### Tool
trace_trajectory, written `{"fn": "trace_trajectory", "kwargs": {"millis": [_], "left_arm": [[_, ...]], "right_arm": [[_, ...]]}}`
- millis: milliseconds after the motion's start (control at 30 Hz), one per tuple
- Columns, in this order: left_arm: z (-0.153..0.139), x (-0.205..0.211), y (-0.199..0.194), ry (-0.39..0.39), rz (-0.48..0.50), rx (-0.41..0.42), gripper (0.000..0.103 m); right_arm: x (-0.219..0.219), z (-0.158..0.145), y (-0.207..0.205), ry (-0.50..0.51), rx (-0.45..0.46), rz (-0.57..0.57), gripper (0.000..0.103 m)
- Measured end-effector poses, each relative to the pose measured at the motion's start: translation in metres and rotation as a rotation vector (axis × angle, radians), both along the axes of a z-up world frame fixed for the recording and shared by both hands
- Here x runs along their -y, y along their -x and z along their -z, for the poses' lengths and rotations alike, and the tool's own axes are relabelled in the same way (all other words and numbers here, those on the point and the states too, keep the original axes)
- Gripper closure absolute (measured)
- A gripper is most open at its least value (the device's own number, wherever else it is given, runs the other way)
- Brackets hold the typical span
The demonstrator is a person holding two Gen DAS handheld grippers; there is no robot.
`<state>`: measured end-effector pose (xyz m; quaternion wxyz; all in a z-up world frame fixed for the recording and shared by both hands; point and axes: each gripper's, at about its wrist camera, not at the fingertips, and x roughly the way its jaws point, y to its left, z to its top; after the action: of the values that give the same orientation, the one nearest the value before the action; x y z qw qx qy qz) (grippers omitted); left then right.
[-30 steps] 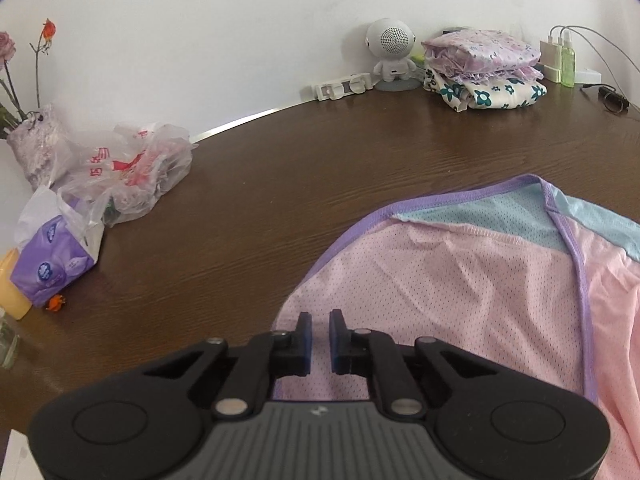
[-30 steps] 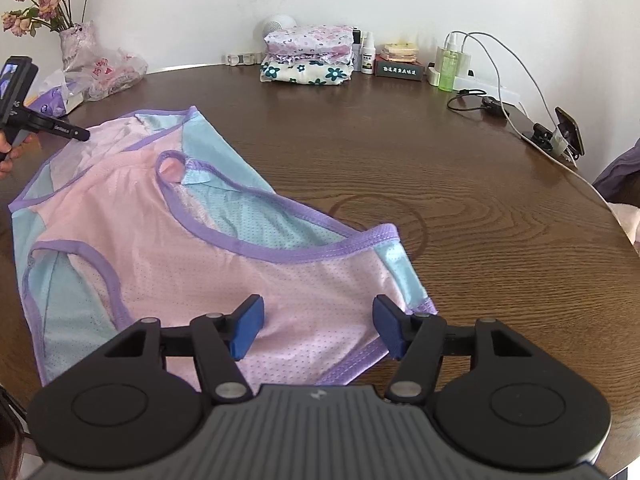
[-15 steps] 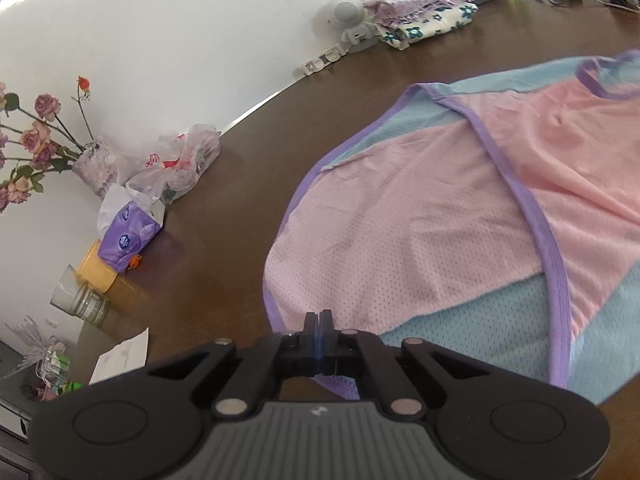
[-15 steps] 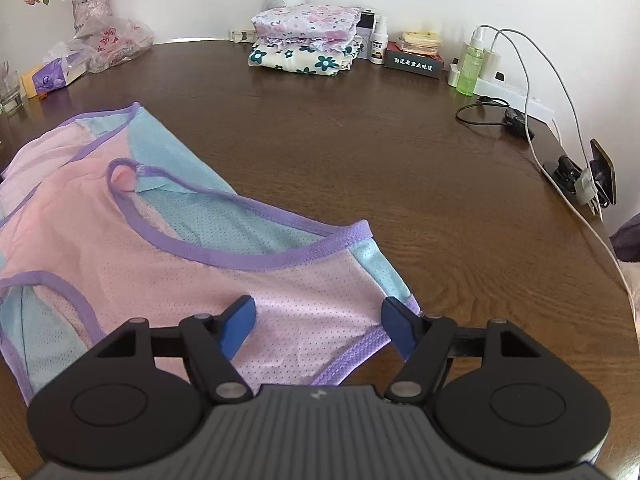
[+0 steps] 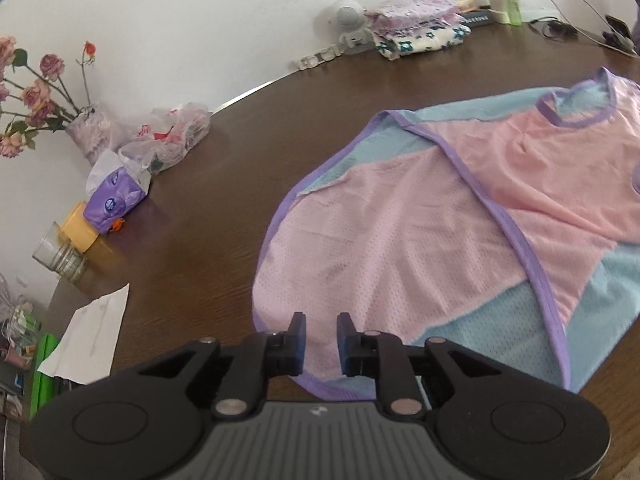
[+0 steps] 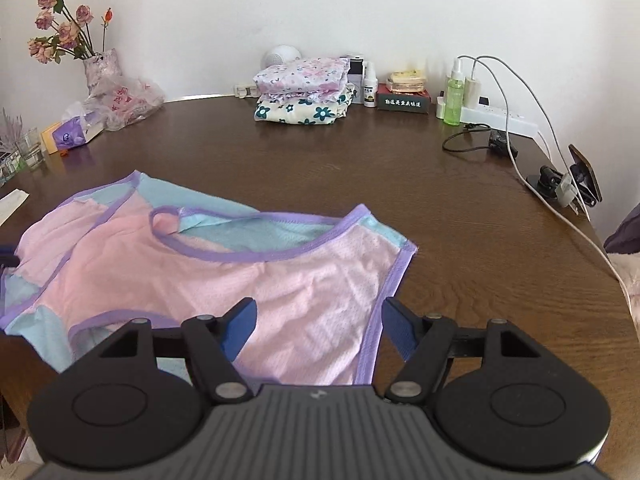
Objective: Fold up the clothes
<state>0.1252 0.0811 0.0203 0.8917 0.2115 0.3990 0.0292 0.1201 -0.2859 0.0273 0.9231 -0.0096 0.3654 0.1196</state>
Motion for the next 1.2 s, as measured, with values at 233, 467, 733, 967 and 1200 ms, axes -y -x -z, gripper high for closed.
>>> {"fn": "trace_trajectory", "kwargs": {"millis": [233, 467, 733, 967, 1200], "left_arm": [[0.011, 0.001, -0.015, -0.057, 0.009, 0.019, 0.087], [0.017, 0.007, -0.004, -0.130, 0.026, 0.033, 0.088], [0.020, 0.010, 0.000, -0.162, 0.034, 0.053, 0.088], [0.021, 0.008, 0.001, -0.160, 0.033, 0.067, 0.090], [0.025, 0.010, 0.003, -0.192, 0.050, 0.081, 0.091]], "right_arm": [[-0.020, 0.013, 0.030, 0.066, -0.020, -0.020, 0.037], [-0.015, 0.022, 0.032, 0.120, -0.046, 0.052, 0.080], [-0.008, 0.022, 0.034, 0.107, -0.021, 0.140, 0.100], [0.005, 0.021, 0.040, 0.069, -0.024, 0.259, 0.100], [-0.023, 0.016, 0.038, 0.188, 0.039, 0.154, 0.066]]}}
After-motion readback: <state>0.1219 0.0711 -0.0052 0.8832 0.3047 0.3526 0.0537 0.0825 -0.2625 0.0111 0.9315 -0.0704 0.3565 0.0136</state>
